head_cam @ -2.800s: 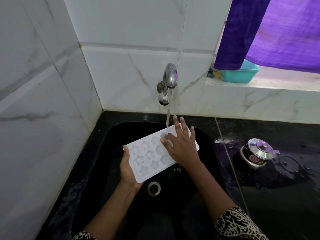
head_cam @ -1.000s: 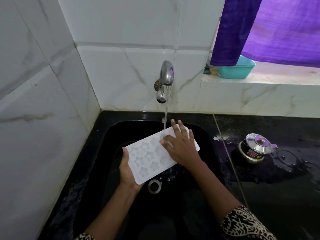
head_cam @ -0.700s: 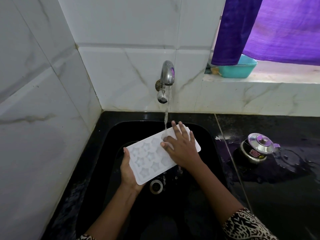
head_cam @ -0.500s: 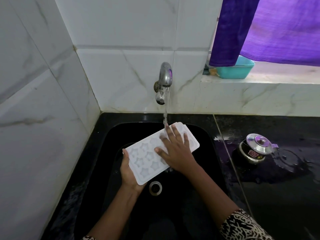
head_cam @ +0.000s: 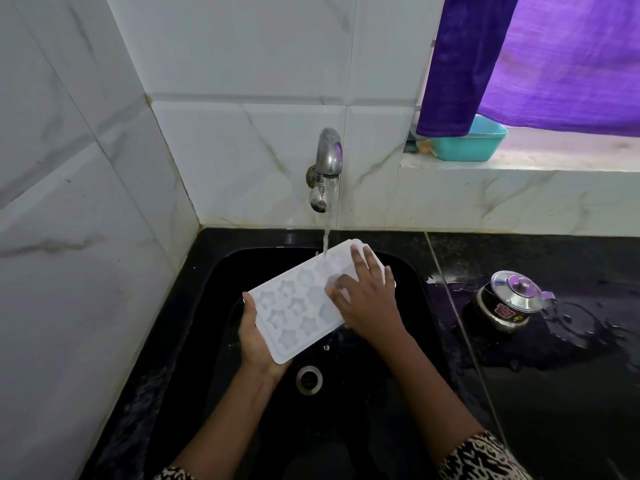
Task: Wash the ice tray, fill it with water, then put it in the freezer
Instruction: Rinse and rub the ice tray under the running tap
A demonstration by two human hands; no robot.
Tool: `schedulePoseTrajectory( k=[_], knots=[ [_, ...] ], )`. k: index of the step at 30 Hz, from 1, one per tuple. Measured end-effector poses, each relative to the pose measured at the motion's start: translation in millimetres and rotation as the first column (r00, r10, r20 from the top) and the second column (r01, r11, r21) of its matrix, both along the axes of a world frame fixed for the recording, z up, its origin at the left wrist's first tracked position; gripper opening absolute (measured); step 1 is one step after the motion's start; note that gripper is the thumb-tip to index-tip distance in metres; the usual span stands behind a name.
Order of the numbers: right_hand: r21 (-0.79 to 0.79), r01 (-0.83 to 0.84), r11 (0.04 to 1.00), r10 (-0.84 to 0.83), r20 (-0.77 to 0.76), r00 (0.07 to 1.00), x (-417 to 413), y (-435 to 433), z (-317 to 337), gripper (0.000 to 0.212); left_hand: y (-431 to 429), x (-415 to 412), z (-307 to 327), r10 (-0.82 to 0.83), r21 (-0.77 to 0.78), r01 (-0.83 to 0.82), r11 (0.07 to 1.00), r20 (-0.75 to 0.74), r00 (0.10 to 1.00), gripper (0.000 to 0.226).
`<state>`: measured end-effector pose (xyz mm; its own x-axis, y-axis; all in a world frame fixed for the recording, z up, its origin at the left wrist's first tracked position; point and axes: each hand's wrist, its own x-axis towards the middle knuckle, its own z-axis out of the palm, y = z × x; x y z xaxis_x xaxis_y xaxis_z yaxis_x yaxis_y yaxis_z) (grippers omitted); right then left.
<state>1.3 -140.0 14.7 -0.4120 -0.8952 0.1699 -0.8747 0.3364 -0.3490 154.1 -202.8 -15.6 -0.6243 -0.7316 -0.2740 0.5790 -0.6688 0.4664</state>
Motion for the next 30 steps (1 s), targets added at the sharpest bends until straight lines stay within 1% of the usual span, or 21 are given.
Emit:
schedulePoseTrajectory(
  k=[1, 3, 5, 6, 8, 10, 12, 14, 17, 19, 22, 23, 25, 27, 30],
  knots=[
    [-0.006, 0.012, 1.0, -0.012, -0.031, 0.999, 2, -4, 1, 0.066, 1, -1, 2, -0.002, -0.002, 0.002, 1.0, -0.004, 1.0, 0.077],
    [0.043, -0.045, 0.998, 0.048, -0.093, 0.994, 9, -6, 0, 0.07, 0, 1, 3, 0.007, -0.001, -0.007, 1.0, -0.008, 1.0, 0.08],
    [0.106, -0.098, 0.989, 0.108, -0.092, 0.99, 11, -3, -3, 0.072, -3, 4, 2, 0.016, 0.002, -0.016, 1.0, -0.008, 1.0, 0.082],
    [0.101, -0.091, 0.991, 0.1, -0.081, 0.992, 9, -1, -4, 0.074, -3, 5, 1, 0.015, 0.001, -0.015, 1.0, -0.008, 1.0, 0.081],
    [0.033, -0.035, 0.999, 0.037, -0.064, 0.997, 6, 0, -4, 0.072, -1, 7, -1, 0.011, 0.006, -0.011, 1.0, -0.017, 1.0, 0.081],
    [-0.026, -0.012, 1.0, 0.009, -0.105, 0.994, 12, -2, -5, 0.066, 1, 6, 0, 0.008, 0.004, -0.008, 1.0, -0.023, 1.0, 0.081],
    [-0.004, -0.052, 0.999, 0.051, -0.13, 0.99, 20, -3, -9, 0.064, -1, 6, 5, 0.018, -0.01, -0.018, 1.0, -0.029, 0.999, 0.08],
    [0.034, -0.067, 0.997, 0.07, -0.108, 0.992, 17, 0, -8, 0.067, -5, 8, 7, 0.017, -0.019, -0.018, 1.0, -0.04, 0.999, 0.079],
    [-0.053, -0.016, 0.998, 0.011, -0.083, 0.997, 7, -2, -4, 0.064, -5, 9, 8, 0.008, -0.026, -0.008, 1.0, -0.028, 1.0, 0.078],
    [-0.082, -0.011, 0.997, 0.002, -0.117, 0.993, 13, -7, -1, 0.063, -3, 5, 10, 0.001, -0.015, -0.002, 1.0, -0.026, 1.0, 0.081],
    [0.012, -0.061, 0.998, 0.062, -0.115, 0.991, 18, -8, 0, 0.074, -5, 4, 13, 0.006, -0.013, -0.007, 1.0, -0.02, 1.0, 0.081],
    [0.022, -0.061, 0.998, 0.063, -0.11, 0.992, 14, -6, 0, 0.076, -6, 5, 13, 0.011, -0.012, -0.011, 1.0, -0.023, 1.0, 0.081],
    [-0.007, -0.026, 1.0, 0.026, -0.095, 0.995, 5, -5, 0, 0.075, -6, 7, 9, 0.015, -0.02, -0.015, 1.0, -0.009, 1.0, 0.081],
    [-0.025, -0.006, 1.0, 0.003, -0.099, 0.995, 8, -7, 1, 0.071, -4, 7, 8, 0.015, -0.014, -0.015, 1.0, -0.005, 1.0, 0.08],
    [0.025, -0.066, 0.997, 0.068, -0.091, 0.993, 18, -8, -3, 0.073, -3, 5, 11, 0.021, -0.014, -0.021, 1.0, -0.012, 1.0, 0.079]
  ],
)
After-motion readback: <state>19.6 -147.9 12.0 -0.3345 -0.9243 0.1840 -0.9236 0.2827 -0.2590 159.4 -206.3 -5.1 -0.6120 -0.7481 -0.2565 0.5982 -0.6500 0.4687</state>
